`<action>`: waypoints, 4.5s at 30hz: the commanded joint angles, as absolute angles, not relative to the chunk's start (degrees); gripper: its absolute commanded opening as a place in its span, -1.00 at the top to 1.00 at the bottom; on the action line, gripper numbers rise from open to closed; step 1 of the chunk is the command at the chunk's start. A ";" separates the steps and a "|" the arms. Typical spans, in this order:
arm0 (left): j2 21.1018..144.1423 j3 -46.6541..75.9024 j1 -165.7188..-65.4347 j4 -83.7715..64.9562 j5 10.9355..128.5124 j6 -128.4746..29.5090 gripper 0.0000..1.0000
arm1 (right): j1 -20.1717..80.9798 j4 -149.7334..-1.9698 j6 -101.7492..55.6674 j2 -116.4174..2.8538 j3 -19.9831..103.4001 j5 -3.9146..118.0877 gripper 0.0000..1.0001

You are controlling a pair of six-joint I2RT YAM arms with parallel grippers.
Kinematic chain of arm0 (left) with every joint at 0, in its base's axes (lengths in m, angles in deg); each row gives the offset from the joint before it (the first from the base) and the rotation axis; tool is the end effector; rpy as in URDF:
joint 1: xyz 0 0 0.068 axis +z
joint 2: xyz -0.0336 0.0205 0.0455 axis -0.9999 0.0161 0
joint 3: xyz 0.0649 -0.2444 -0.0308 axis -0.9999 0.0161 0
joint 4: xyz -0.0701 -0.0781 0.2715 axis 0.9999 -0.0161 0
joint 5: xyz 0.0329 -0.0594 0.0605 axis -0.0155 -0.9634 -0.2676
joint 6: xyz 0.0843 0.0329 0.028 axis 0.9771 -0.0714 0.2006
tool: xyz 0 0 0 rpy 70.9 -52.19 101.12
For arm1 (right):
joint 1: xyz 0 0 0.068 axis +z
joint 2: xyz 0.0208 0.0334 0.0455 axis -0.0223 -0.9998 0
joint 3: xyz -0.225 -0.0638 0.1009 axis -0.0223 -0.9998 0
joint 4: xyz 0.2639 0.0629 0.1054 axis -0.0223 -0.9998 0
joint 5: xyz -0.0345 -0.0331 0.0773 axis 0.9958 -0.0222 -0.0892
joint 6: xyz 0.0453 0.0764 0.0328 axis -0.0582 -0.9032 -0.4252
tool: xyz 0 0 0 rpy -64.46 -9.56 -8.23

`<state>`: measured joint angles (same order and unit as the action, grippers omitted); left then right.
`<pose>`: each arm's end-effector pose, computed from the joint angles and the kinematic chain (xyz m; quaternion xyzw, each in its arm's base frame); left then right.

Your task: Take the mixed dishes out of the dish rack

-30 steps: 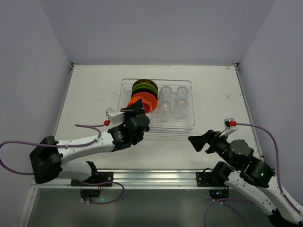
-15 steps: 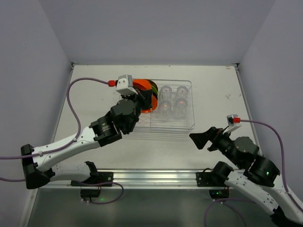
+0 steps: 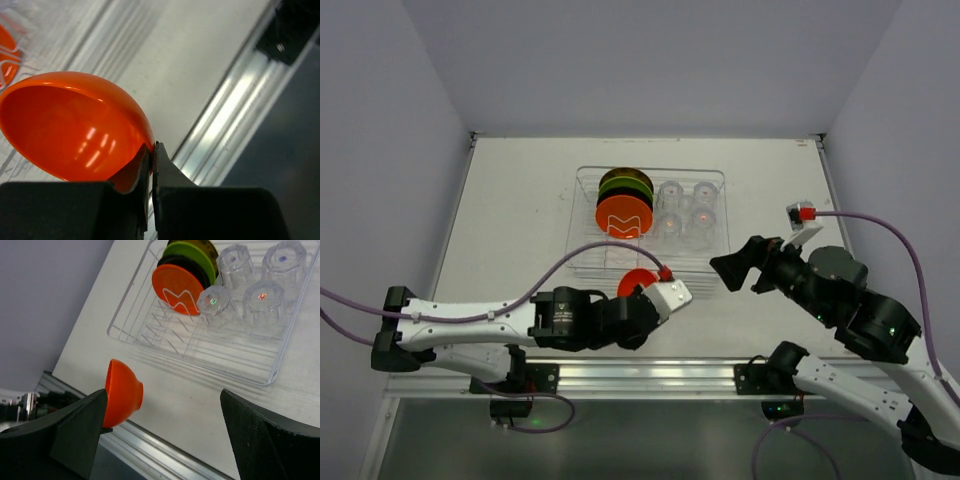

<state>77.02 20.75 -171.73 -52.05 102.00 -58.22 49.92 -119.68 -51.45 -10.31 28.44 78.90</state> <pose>0.0761 -0.3169 0.2791 0.3973 0.8131 -0.1778 0.3865 0.1381 0.1251 0.3896 -0.0199 0.7992 0.3224 0.5070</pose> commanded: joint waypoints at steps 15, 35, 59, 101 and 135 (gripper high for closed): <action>91.59 21.68 -186.55 -58.18 100.23 -33.16 1.00 | 55.41 -127.72 -43.65 -31.33 24.61 56.98 -0.37; 93.61 20.34 -185.50 -56.17 102.66 -28.41 1.00 | 64.47 -126.85 -45.58 -41.10 25.58 69.38 1.00; 63.66 14.28 -151.84 -47.36 134.15 -65.46 -1.00 | -5.91 -99.43 -54.45 -52.57 35.05 66.98 1.00; 63.29 27.73 -129.95 -38.05 106.38 -70.69 -1.00 | -7.69 -108.92 -48.57 -91.02 56.52 59.19 0.33; 91.58 10.95 -128.36 -51.06 108.92 -146.80 -0.83 | -6.28 -98.98 -59.31 3.46 1.67 51.96 -0.98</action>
<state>89.43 12.64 -128.82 -50.25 103.66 -136.07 -6.17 -96.34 -61.96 1.03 1.80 48.83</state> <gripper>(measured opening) 0.918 0.989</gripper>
